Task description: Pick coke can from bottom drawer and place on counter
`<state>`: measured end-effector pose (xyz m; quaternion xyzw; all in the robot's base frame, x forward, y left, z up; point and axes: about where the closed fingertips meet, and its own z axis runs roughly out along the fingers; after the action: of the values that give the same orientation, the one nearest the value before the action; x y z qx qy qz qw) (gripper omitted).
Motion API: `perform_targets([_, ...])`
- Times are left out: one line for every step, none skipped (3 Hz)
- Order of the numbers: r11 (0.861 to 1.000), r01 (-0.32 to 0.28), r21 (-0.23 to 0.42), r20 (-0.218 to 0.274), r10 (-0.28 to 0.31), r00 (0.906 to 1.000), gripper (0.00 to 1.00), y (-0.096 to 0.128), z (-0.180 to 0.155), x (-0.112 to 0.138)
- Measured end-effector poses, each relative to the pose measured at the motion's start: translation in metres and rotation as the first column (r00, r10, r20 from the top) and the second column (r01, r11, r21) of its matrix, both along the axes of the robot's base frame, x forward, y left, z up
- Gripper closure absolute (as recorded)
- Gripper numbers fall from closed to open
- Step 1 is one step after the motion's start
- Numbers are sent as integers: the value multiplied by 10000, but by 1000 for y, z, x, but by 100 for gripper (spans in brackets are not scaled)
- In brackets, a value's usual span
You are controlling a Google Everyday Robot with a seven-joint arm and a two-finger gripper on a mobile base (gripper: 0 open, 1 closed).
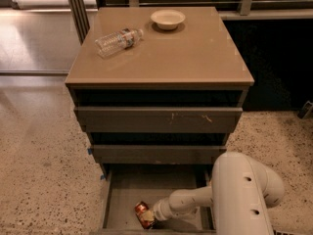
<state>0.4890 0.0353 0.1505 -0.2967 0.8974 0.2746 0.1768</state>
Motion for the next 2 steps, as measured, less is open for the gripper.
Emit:
perform_targets([10000, 0, 0, 0, 0, 10000, 96, 0, 0, 0])
perform_targets([10000, -1, 2, -1, 1, 10000, 100, 0, 0, 0])
